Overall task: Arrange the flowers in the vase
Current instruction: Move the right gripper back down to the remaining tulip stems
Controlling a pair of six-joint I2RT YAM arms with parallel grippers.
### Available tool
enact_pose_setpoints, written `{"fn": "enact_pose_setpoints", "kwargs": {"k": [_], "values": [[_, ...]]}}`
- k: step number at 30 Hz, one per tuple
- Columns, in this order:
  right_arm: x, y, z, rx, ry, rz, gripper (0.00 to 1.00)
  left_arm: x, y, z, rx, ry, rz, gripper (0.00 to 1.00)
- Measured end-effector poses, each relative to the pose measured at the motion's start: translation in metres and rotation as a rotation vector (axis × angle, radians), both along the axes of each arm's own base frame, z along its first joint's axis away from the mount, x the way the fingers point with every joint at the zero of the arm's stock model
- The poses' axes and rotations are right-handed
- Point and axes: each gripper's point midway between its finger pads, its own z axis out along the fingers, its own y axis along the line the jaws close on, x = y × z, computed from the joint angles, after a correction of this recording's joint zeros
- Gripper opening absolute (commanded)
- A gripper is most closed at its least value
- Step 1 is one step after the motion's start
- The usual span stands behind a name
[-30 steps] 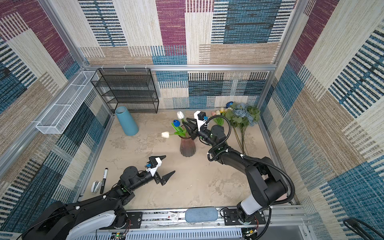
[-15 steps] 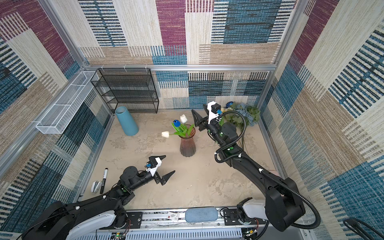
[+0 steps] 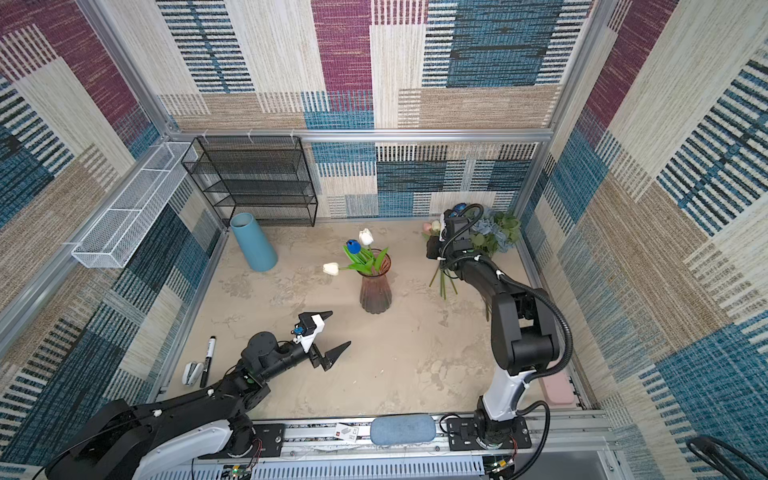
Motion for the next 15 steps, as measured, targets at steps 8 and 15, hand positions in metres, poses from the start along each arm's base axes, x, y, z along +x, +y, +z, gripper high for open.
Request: {"fn": "enact_pose_setpoints", "kwargs": {"k": [8,15], "values": [[0.003,-0.005,-0.059,-0.031,0.206,-0.012,0.32,0.003,-0.003,-0.001,-0.003,-0.002,-0.003,0.99],[-0.003,-0.021,-0.089,-0.077,0.289,-0.059,0.29,0.002,-0.002,0.007,-0.015,-0.019,-0.003,0.99]]}}
